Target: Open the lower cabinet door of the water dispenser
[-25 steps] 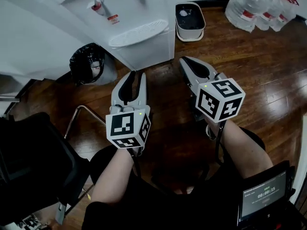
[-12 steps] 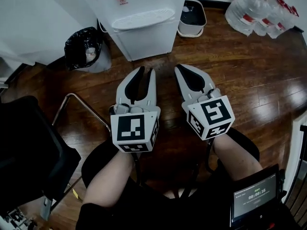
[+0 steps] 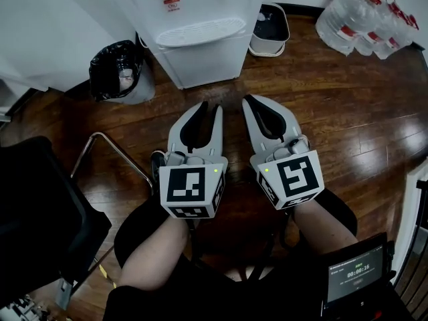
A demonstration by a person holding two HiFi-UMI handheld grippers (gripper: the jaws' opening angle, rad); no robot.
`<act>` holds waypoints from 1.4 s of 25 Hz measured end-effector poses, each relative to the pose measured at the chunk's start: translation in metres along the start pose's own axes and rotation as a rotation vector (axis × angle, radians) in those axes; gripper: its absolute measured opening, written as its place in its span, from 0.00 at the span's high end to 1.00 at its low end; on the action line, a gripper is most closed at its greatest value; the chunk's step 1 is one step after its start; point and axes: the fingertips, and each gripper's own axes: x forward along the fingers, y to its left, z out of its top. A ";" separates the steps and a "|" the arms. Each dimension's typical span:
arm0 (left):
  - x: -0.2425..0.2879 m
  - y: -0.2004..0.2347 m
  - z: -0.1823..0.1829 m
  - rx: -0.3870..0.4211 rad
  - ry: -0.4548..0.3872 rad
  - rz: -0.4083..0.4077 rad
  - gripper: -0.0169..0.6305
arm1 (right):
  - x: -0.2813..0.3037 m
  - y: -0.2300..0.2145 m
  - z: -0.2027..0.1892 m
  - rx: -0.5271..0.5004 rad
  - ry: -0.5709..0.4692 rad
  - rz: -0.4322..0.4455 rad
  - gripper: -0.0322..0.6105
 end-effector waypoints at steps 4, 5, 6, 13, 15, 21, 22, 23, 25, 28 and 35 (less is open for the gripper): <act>0.004 -0.003 -0.003 0.004 0.004 0.004 0.82 | -0.001 -0.001 0.000 0.005 -0.004 0.014 0.94; 0.005 -0.005 -0.003 0.001 0.005 -0.001 0.82 | -0.002 0.000 0.000 0.005 -0.008 0.020 0.94; 0.005 -0.008 -0.003 -0.004 0.008 -0.008 0.82 | -0.003 0.000 0.000 0.004 -0.011 0.024 0.94; 0.007 -0.016 -0.009 0.024 0.002 -0.013 0.82 | -0.007 0.001 0.000 0.021 -0.028 0.039 0.94; 0.006 -0.016 -0.008 0.046 -0.010 -0.008 0.82 | -0.007 0.002 0.000 0.025 -0.026 0.043 0.94; 0.004 -0.017 -0.003 0.057 -0.021 -0.011 0.82 | -0.006 0.006 -0.003 0.038 -0.016 0.055 0.94; 0.004 -0.016 -0.003 0.058 -0.026 -0.008 0.82 | -0.006 0.006 -0.003 0.039 -0.014 0.056 0.94; 0.003 -0.016 -0.003 0.058 -0.030 -0.006 0.82 | -0.006 0.006 -0.004 0.041 -0.013 0.056 0.94; 0.003 -0.015 -0.001 0.058 -0.035 -0.005 0.82 | -0.005 0.007 -0.005 0.046 -0.008 0.057 0.94; 0.001 -0.014 0.001 0.061 -0.039 -0.005 0.82 | -0.004 0.007 -0.006 0.053 -0.001 0.057 0.94; -0.001 -0.015 0.005 0.058 -0.033 -0.010 0.83 | -0.002 0.010 -0.007 0.052 0.011 0.065 0.94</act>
